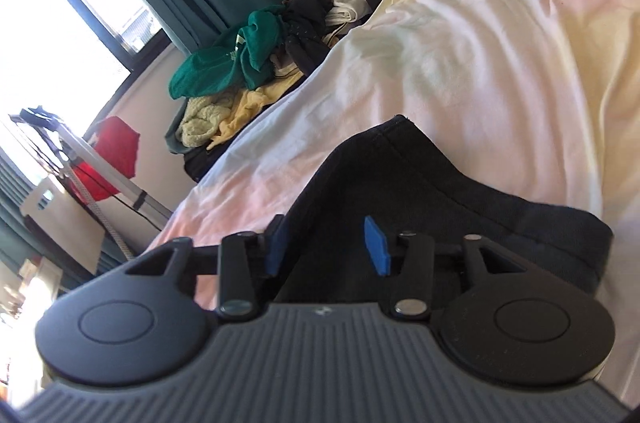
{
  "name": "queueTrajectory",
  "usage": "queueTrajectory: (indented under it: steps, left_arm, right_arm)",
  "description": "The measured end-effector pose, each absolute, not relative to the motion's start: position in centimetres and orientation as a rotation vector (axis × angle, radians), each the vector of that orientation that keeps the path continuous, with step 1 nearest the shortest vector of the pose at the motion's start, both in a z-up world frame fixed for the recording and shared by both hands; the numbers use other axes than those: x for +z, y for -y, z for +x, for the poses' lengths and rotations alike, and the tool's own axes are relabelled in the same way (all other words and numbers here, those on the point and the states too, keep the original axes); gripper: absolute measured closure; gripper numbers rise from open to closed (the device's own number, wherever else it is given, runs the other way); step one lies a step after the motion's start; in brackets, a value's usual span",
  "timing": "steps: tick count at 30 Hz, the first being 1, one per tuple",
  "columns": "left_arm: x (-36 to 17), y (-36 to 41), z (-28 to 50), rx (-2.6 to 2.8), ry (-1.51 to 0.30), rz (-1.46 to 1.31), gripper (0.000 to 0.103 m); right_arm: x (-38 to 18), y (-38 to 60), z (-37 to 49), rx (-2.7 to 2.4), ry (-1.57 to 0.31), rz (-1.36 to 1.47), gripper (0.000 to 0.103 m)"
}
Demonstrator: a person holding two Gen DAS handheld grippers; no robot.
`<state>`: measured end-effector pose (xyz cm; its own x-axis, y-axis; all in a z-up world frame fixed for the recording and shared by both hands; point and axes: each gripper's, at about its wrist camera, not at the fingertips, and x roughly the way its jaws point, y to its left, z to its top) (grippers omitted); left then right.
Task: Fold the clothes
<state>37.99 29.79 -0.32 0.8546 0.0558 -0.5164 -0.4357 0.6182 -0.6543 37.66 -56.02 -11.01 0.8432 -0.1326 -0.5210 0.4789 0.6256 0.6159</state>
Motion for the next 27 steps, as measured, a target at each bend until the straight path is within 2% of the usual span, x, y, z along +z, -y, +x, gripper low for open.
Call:
queueTrajectory:
  steps: [2, 8, 13, 18, 22, 25, 27]
  left_arm:
    - [-0.3, -29.7, 34.7, 0.296, -0.458, -0.903, 0.022]
    - [-2.2, -29.2, 27.9, 0.295, -0.563, -0.98, 0.022]
    - [-5.0, -29.2, 22.9, 0.312, -0.649, -1.04, 0.021]
    - [-8.6, -28.2, 24.2, 0.341, -0.684, -1.082, 0.024]
    - [-9.4, -27.7, 26.1, 0.337, -0.619, -1.062, 0.024]
    - [-9.8, -27.9, 27.3, 0.321, -0.584, -1.069, 0.037]
    - [-10.1, -28.2, 28.0, 0.329, -0.572, -1.097, 0.039]
  right_arm:
    - [-11.5, 55.7, 34.5, -0.333, -0.436, 0.918, 0.033]
    - [-14.5, 54.6, 25.8, -0.282, -0.383, 1.215, 0.033]
    - [-18.0, 54.5, 24.1, -0.268, -0.432, 1.376, 0.033]
    - [-19.2, 53.3, 27.2, -0.125, -0.454, 1.377, 0.033]
    - [-20.0, 52.8, 29.5, -0.106, -0.49, 1.367, 0.034]
    - [-20.4, 53.5, 30.3, -0.135, -0.476, 1.366, 0.032]
    - [-20.6, 54.2, 30.7, -0.164, -0.459, 1.364, 0.036]
